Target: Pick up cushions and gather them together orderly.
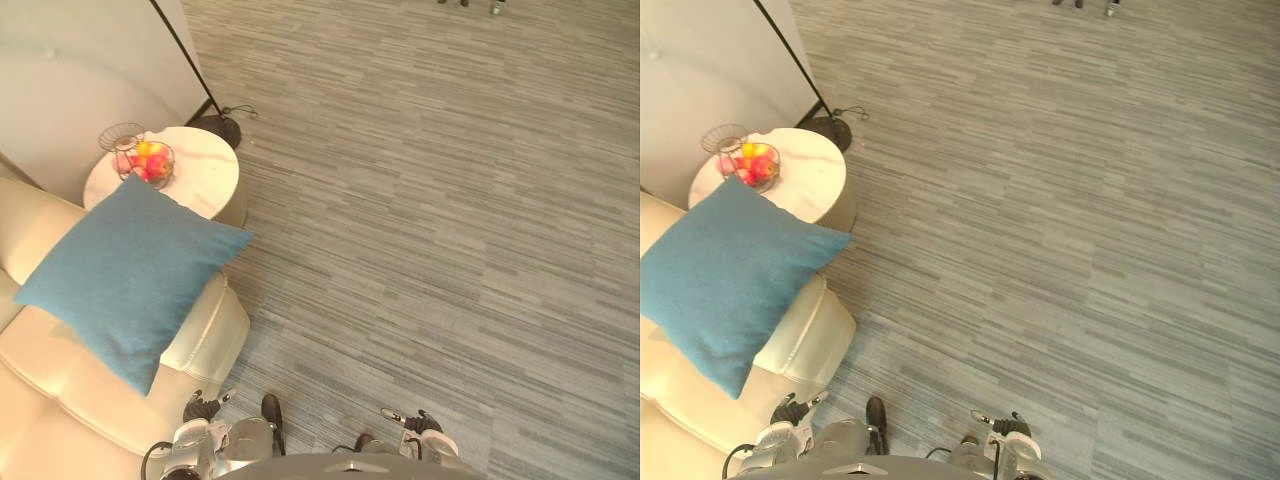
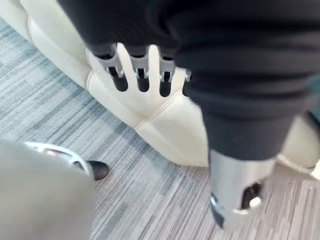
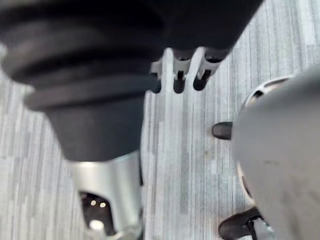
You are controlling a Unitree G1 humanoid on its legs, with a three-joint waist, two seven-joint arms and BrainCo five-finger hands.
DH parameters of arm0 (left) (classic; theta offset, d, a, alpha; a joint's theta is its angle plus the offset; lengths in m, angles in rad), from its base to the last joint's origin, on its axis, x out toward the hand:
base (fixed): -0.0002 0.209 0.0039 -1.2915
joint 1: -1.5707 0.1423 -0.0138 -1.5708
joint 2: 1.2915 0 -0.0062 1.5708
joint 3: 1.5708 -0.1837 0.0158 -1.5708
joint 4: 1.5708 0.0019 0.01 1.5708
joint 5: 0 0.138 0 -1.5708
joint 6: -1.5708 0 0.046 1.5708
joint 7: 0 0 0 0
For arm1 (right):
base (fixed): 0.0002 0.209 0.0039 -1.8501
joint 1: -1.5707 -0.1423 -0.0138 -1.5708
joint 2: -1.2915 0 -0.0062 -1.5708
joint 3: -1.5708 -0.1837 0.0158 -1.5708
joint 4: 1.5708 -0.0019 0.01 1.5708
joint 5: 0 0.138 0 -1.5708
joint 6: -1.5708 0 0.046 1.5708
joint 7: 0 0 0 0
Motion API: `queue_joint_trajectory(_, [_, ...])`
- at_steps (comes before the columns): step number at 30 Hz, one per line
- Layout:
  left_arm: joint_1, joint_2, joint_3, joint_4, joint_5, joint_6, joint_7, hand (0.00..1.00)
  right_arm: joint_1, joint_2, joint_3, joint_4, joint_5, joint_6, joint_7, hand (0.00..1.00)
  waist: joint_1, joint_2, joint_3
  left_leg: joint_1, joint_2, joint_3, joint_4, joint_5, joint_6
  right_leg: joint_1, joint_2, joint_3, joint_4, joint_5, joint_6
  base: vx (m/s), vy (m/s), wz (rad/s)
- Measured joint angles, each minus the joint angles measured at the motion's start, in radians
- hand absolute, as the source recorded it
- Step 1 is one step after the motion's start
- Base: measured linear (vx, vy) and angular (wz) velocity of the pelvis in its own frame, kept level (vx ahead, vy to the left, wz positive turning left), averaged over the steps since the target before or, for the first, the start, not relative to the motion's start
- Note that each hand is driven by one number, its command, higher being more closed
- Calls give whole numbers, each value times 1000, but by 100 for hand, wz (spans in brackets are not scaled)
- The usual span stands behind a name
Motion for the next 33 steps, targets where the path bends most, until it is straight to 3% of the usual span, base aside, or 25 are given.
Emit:
queue_joint_trajectory(1, [2, -2, -1, 17, 0, 1, -1, 0, 3, -5, 19, 0, 0, -4, 1, 0, -5, 4, 0, 34, -2, -5, -31, -22, 25, -29, -20, 3, 134, -12, 19, -28, 108, 32])
queue_joint_trajectory(2, [2, 0, -6, 23, 1, 1, -4, 0, 11, -15, 34, -4, 0, -5, 1, 0, -13, 5, -1, 57, -7, -33, -27, -44, 31, -93, -63, 12, 331, -10, 26, -34, 95, 43])
queue_joint_trajectory(3, [2, 3, -13, 23, 1, 1, -6, 0, 17, -22, 33, -7, 5, -6, 3, 0, -16, 3, -2, 63, -14, -45, -22, -49, 36, -122, -83, 25, 411, 4, 25, 3, 67, 75])
queue_joint_trajectory(4, [2, 12, -27, 22, 0, 1, -6, 0, 23, -21, 45, -35, 4, -10, 2, 0, -22, -3, 2, 73, -28, -86, -2, -62, 44, -202, -111, 95, 597, 83, 21, 117, 36, 84])
queue_joint_trajectory(5, [1, 22, -27, 20, 0, 2, -5, 0, 31, -18, 58, -44, 5, -14, 2, 0, -25, -16, 6, 81, -29, -117, 15, -72, 49, -251, -97, 157, 691, 85, 19, 115, 30, 87])
queue_joint_trajectory(7, [6, 25, -25, 2, 0, 3, -4, 0, 32, -7, 65, -50, 4, -16, 2, 0, -23, -23, 7, 84, -26, -160, 26, -78, 56, -281, -61, 205, 733, -14, 10, 86, -22, 76])
queue_joint_trajectory(8, [14, 17, -19, -12, 1, 3, -4, 0, 31, -3, 68, -52, 4, -21, 2, 0, -24, -22, 8, 88, -26, -193, 25, -80, 57, -299, -25, 228, 697, -73, 4, 81, -68, 80])
queue_joint_trajectory(10, [18, 10, -5, -17, 0, 2, -4, 0, 31, -1, 73, -59, 4, -25, 2, 0, -25, -20, 8, 98, -25, -226, 22, -84, 58, -314, 16, 248, 583, -107, 0, 108, -103, 68])
queue_joint_trajectory(11, [9, -2, 18, -18, 0, 2, -3, 0, 31, 1, 73, -65, 4, -26, 3, 0, -25, -16, 8, 97, -19, -248, 25, -93, 48, -325, 54, 277, 451, -112, -2, 140, -165, 51])
queue_joint_trajectory(13, [9, -11, 34, -18, 0, 2, -2, 0, 32, 1, 73, -73, 5, -25, 3, 0, -26, -8, 10, 96, -6, -263, 31, -101, 37, -329, 90, 317, 359, -106, -8, 112, -180, 33])
queue_joint_trajectory(15, [8, -27, 67, -16, -1, 2, -3, 0, 43, 3, 73, -82, 8, -26, 3, 0, -30, 0, 9, 71, 14, -311, 62, -133, 6, -320, 152, 440, 183, -73, -8, 95, -212, 58])
queue_joint_trajectory(16, [11, -29, 86, -16, -3, 2, -3, 0, 47, 10, 73, -86, 9, -25, 2, 0, -28, -10, 6, 58, 9, -338, 75, -147, -12, -312, 149, 475, 120, -67, -5, 215, -426, 89])
queue_joint_trajectory(17, [8, -34, 109, -15, -6, 2, -4, 0, 48, 19, 72, -91, 10, -24, 3, 0, -28, -23, 5, 54, 3, -374, 91, -162, -32, -303, 138, 460, 112, -21, 0, 173, -322, 91])
queue_joint_trajectory(19, [15, -57, 139, -15, -7, 1, -3, 0, 58, 12, 68, -98, 7, -25, 4, 0, -29, -19, -3, 69, 17, -394, 90, -163, -50, -311, 137, 404, 159, -15, -9, 237, -319, 78])
queue_joint_trajectory(21, [21, -93, 164, -15, -8, -4, -1, 0, 63, -9, 55, -107, 0, -25, 4, 0, -29, 35, -15, 46, 61, -376, 165, -178, -61, -283, 141, 304, 189, -63, -59, 323, -290, 91])
queue_joint_trajectory(22, [22, -98, 169, -15, -9, -4, -1, 0, 63, -11, 56, -108, -2, -25, 4, 0, -30, 39, -17, 44, 68, -368, 176, -178, -60, -271, 143, 286, 187, -72, -65, 269, -212, 91])
queue_joint_trajectory(25, [23, -99, 177, -16, -18, -4, -6, 0, 71, -11, 57, -106, -2, -25, 4, 0, -31, 41, -22, 22, 118, -276, 237, -180, -64, -206, 147, 186, 161, -93, -90, 245, -186, 84])
queue_joint_trajectory(28, [23, -99, 172, -14, -20, -3, -6, 0, 75, -14, 57, -104, 0, -25, 3, 0, -30, 47, -31, -20, 164, -98, 274, -178, -74, -156, 142, 106, 117, -84, -103, 175, -61, 62])
queue_joint_trajectory(31, [16, -81, 128, -13, -19, -2, -6, 0, 74, -11, 53, -97, 0, -21, 2, 0, -34, 46, -34, -26, 164, 38, 233, -157, -86, -113, 111, 24, 90, -80, -101, 168, 25, 84])
queue_joint_trajectory(33, [15, -62, 93, -13, -16, 0, -6, 0, 76, -2, 53, -89, 2, -14, 2, 0, -34, 28, -48, -30, 141, 73, 191, -121, -72, -101, 88, -18, 74, -75, -93, 97, 90, 97])
